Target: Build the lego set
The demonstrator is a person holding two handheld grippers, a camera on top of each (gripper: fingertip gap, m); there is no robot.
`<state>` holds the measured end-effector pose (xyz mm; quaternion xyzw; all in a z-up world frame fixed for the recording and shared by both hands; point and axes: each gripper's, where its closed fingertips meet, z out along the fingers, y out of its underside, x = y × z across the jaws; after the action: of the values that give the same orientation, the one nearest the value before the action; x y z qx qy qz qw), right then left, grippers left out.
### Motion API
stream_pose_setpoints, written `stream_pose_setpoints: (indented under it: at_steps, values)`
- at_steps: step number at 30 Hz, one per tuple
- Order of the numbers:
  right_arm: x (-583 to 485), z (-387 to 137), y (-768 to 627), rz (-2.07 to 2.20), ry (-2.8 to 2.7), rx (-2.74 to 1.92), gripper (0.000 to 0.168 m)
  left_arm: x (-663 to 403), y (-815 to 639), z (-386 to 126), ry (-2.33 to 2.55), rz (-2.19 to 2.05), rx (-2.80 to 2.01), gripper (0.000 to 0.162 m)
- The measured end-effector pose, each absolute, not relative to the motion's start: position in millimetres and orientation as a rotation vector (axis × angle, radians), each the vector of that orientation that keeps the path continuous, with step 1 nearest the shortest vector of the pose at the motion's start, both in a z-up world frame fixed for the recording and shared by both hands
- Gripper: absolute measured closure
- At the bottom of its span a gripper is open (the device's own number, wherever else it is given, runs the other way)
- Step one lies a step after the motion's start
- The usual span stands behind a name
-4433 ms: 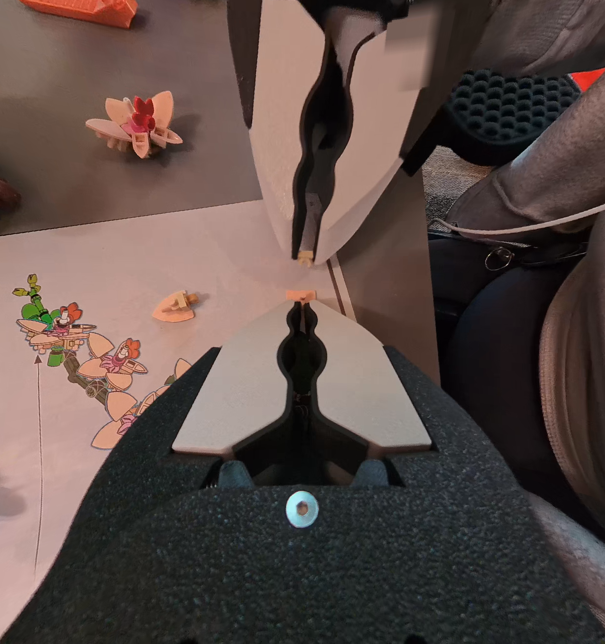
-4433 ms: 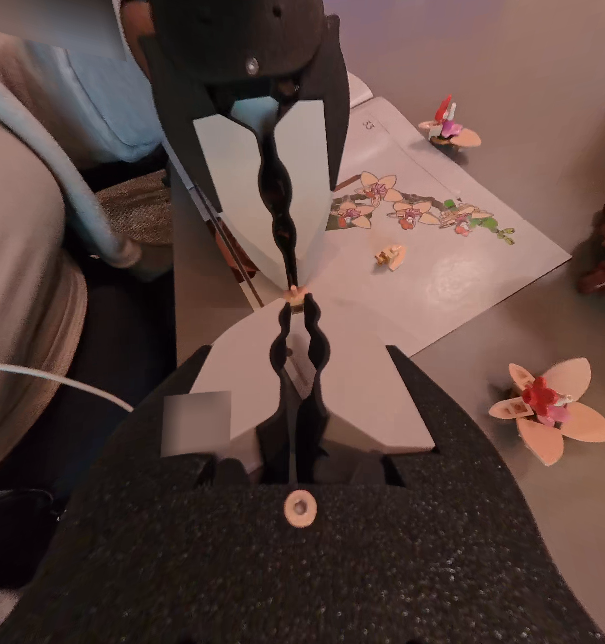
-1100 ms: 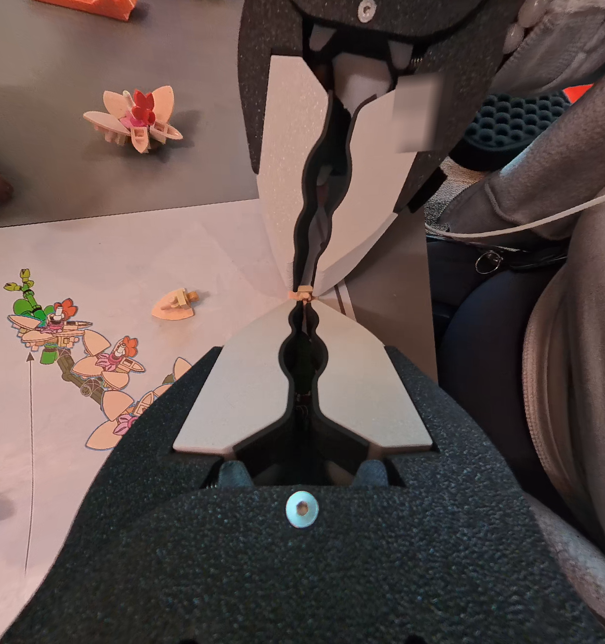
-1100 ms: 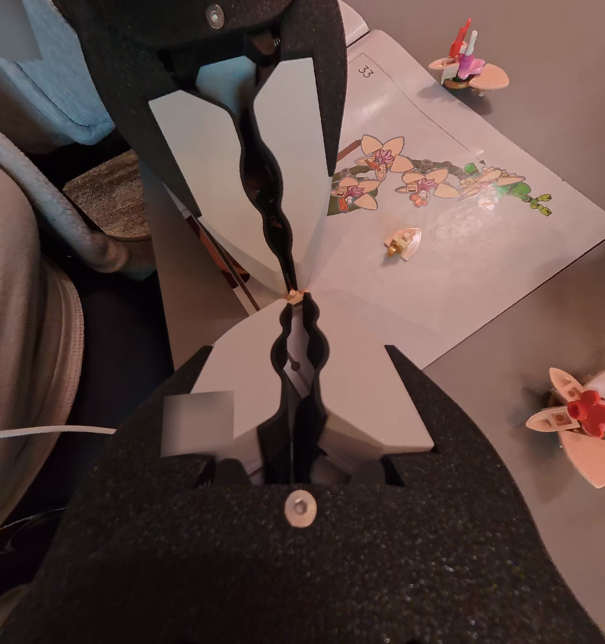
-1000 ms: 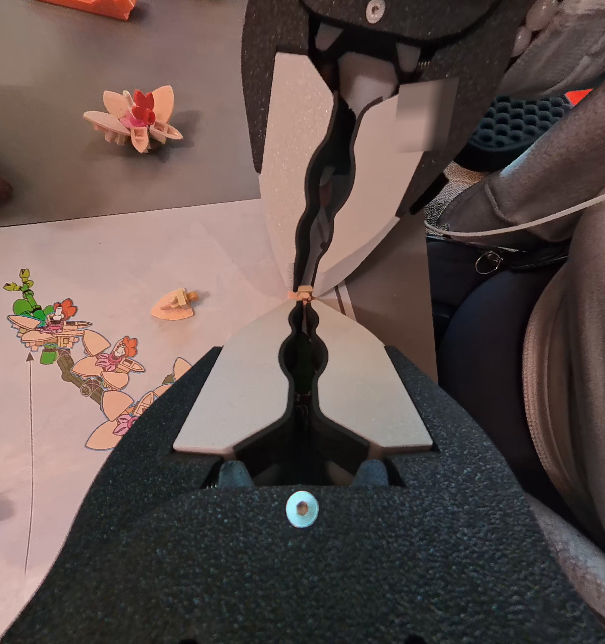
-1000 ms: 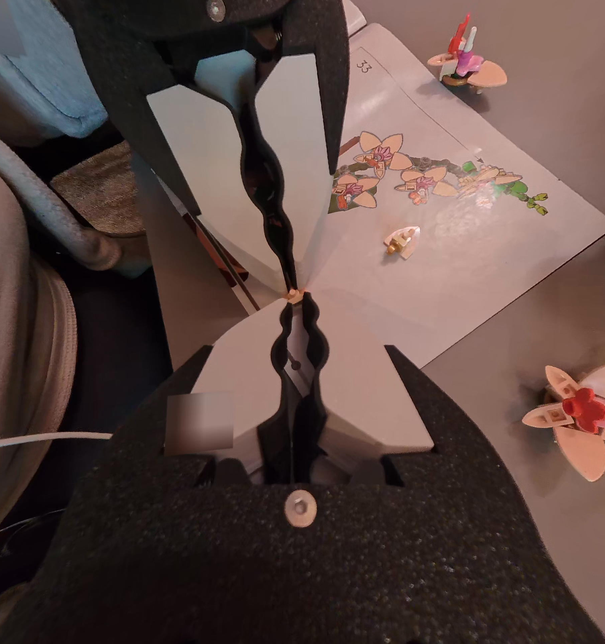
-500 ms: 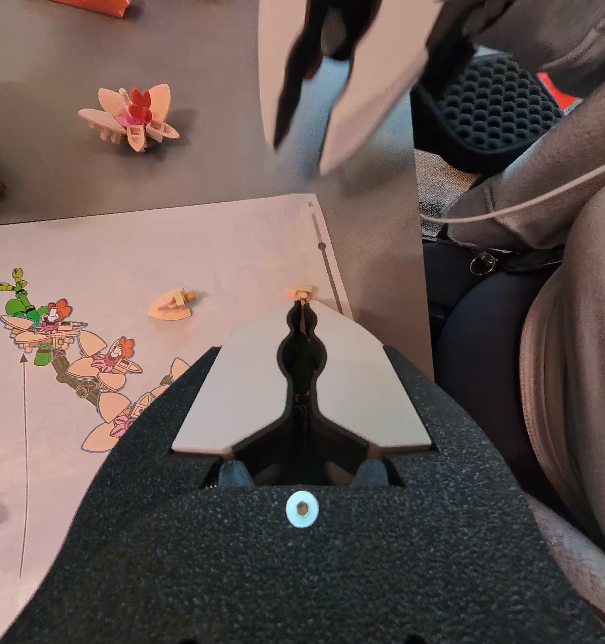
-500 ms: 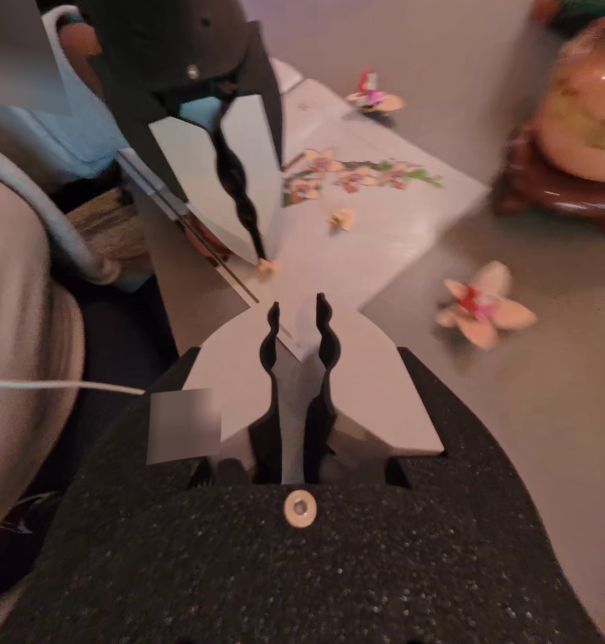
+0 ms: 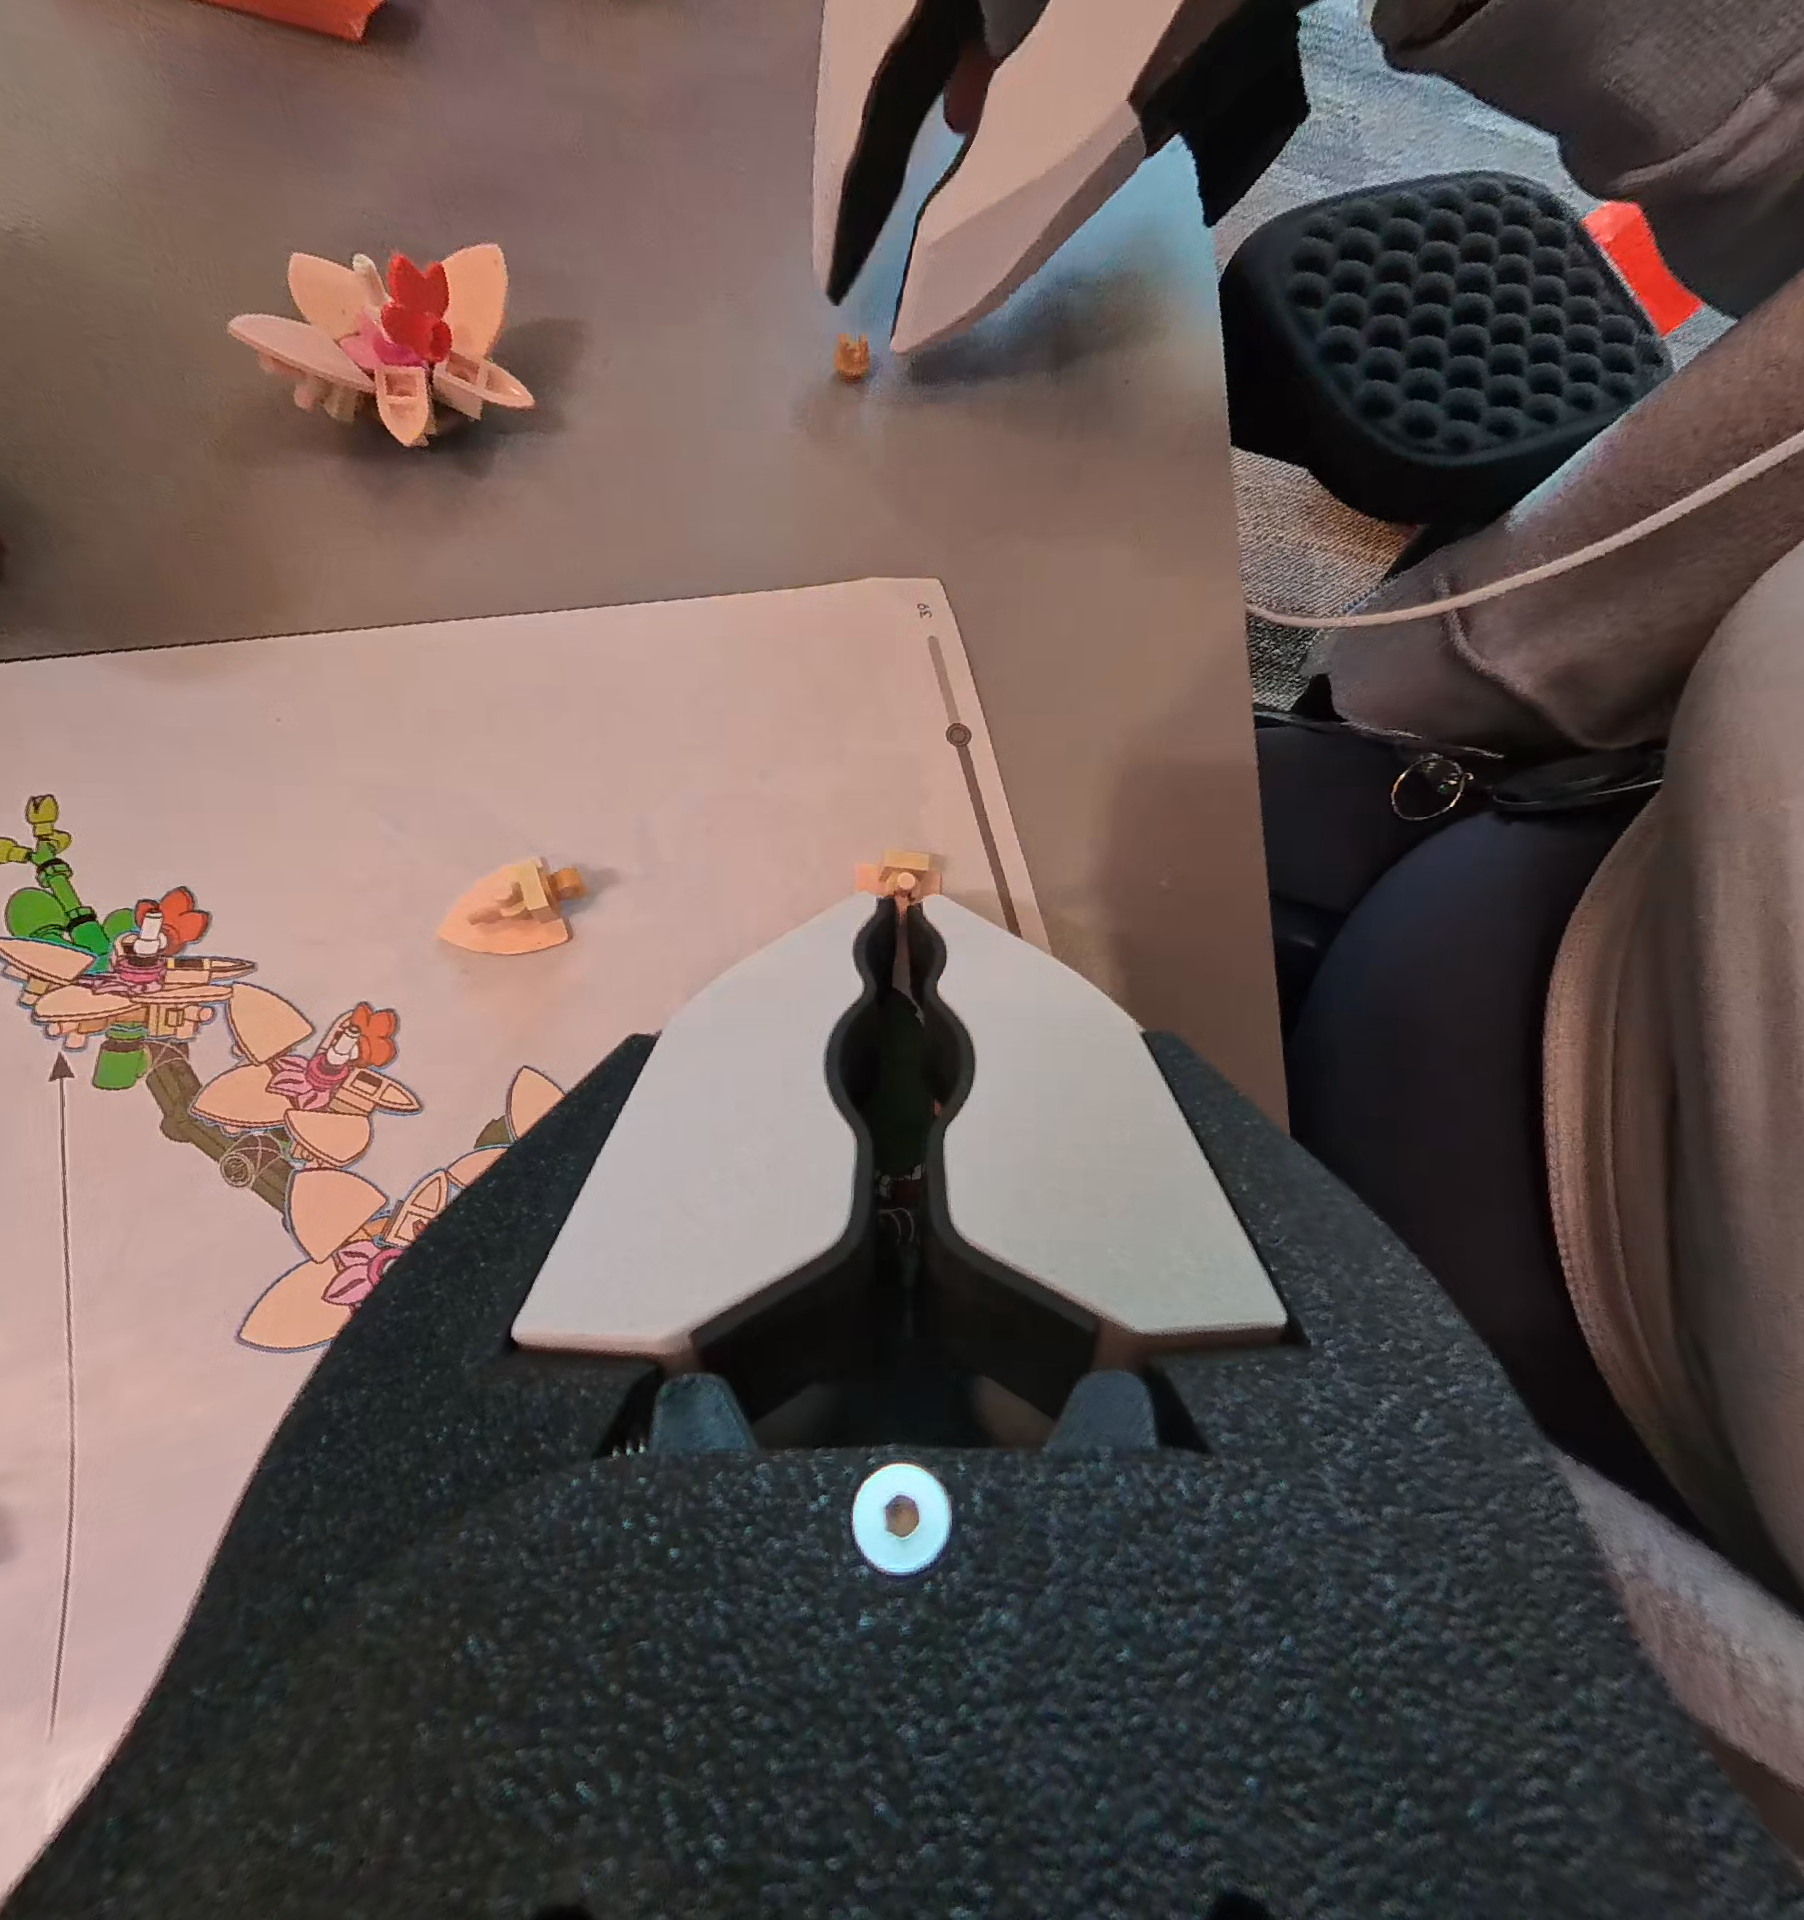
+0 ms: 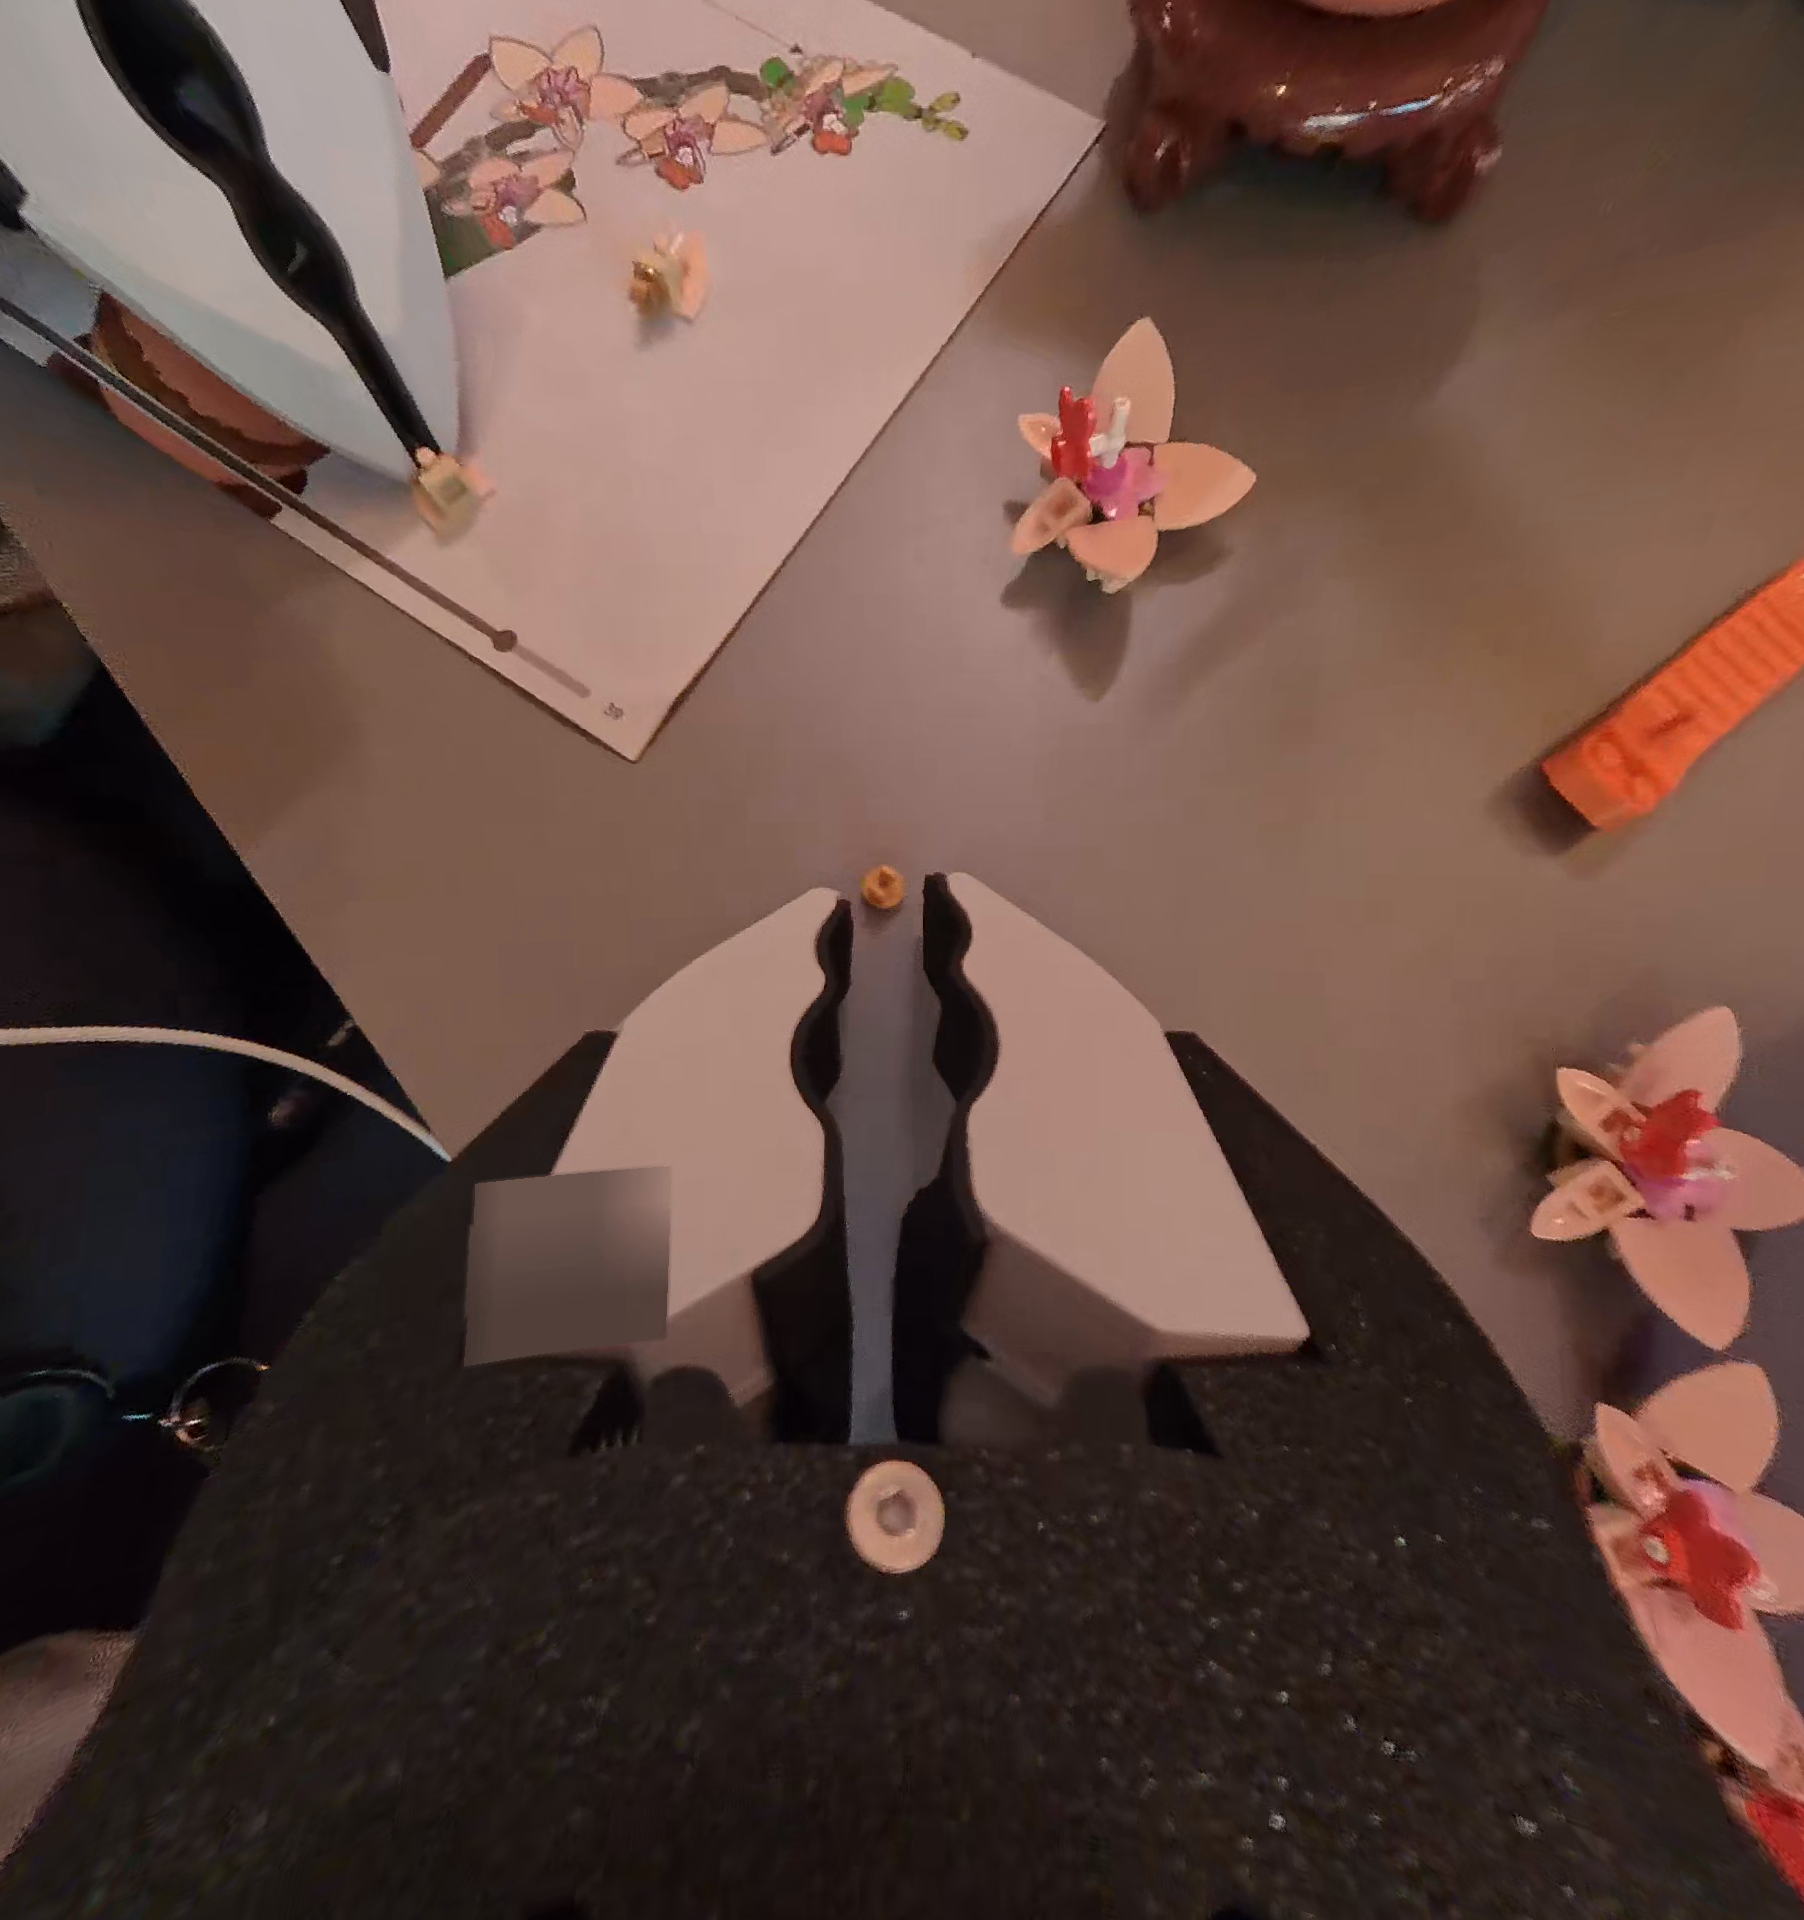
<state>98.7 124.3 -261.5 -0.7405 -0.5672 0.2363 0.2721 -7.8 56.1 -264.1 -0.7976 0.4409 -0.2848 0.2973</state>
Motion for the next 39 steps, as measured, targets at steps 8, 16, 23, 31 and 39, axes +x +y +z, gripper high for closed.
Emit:
stream_pose_setpoints:
  at_steps: [8, 16, 23, 31, 39]
  values:
    - [96.9, -263.8, 122.7, 0.584, -1.370, -2.128, 0.158, -7.8, 56.2, -264.2, 1.173, -0.751, -2.118, 0.160]
    - [94.8, -267.1, 125.9, 0.527, -1.361, -2.137, 0.166, -7.9, 56.3, -264.1, 1.168, -0.767, -2.123, 0.160]
    - [77.7, -248.8, 115.6, 0.938, -1.255, -2.032, 0.167, -7.9, 56.4, -264.1, 1.167, -0.770, -2.125, 0.160]
    - [39.7, -174.2, 85.5, 1.679, -1.018, -1.635, 0.167, -2.6, 56.3, -229.7, 1.046, -0.968, -1.963, 0.160]
    - [-0.6, -158.4, 55.3, 1.660, -1.323, -1.343, 0.168, -0.5, 46.1, -181.0, 0.814, -1.377, -1.718, 0.160]
